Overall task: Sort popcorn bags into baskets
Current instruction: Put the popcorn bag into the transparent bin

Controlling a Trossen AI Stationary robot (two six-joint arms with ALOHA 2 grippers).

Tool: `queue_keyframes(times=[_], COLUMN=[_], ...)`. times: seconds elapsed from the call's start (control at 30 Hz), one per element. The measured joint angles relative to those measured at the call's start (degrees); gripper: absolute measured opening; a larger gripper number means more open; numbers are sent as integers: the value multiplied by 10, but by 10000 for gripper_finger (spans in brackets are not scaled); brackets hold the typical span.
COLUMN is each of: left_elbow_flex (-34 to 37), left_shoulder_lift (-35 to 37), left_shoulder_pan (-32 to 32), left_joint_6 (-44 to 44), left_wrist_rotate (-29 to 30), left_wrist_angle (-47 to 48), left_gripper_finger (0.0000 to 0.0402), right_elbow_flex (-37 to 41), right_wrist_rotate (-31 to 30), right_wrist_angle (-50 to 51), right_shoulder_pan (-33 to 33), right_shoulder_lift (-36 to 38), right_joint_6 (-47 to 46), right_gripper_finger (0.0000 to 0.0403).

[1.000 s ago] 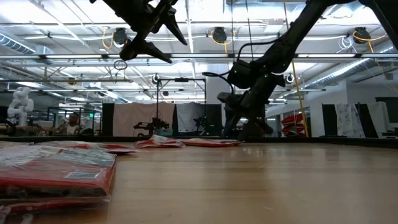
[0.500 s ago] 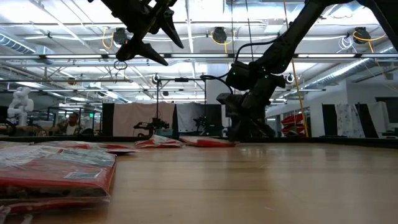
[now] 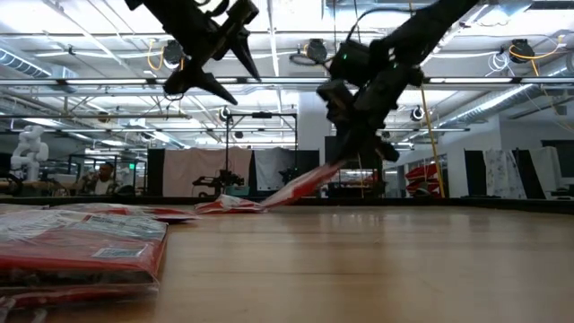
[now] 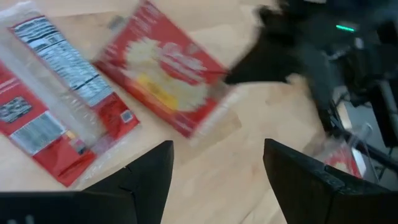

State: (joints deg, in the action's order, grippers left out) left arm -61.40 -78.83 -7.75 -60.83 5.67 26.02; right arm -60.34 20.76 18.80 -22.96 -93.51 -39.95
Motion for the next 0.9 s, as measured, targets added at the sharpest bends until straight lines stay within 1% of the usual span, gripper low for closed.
queue_keyframes(times=[0.03, 0.1, 0.27, 0.37, 0.53, 0.8, 0.9], left_elbow_flex=[6, 25, 118, 161, 198, 229, 243], left_shoulder_lift=[0, 0, -1, 0, 0, 0, 0], left_shoulder_pan=[-3, -7, -8, -3, 8, 23, 26], left_joint_6=[-4, -14, -47, -87, -121, -170, -188], left_wrist_rotate=[0, -10, -41, -41, -39, -37, -36], left_wrist_angle=[-7, -57, -266, -349, -407, -439, -480], left_gripper_finger=[250, 250, 250, 250, 250, 250, 250], right_elbow_flex=[0, 0, 0, 0, 0, 0, -1], right_wrist_rotate=[-5, -22, -48, -60, -59, -54, -40], right_wrist_angle=[7, 25, 58, 69, 72, 69, 35], right_shoulder_pan=[6, 14, 33, 41, 48, 48, 48], right_shoulder_lift=[11, 34, 83, 106, 132, 149, 154], right_joint_6=[-4, -15, -36, -43, -64, -119, -137], right_gripper_finger=[0, 0, 0, 0, 0, 0, 0])
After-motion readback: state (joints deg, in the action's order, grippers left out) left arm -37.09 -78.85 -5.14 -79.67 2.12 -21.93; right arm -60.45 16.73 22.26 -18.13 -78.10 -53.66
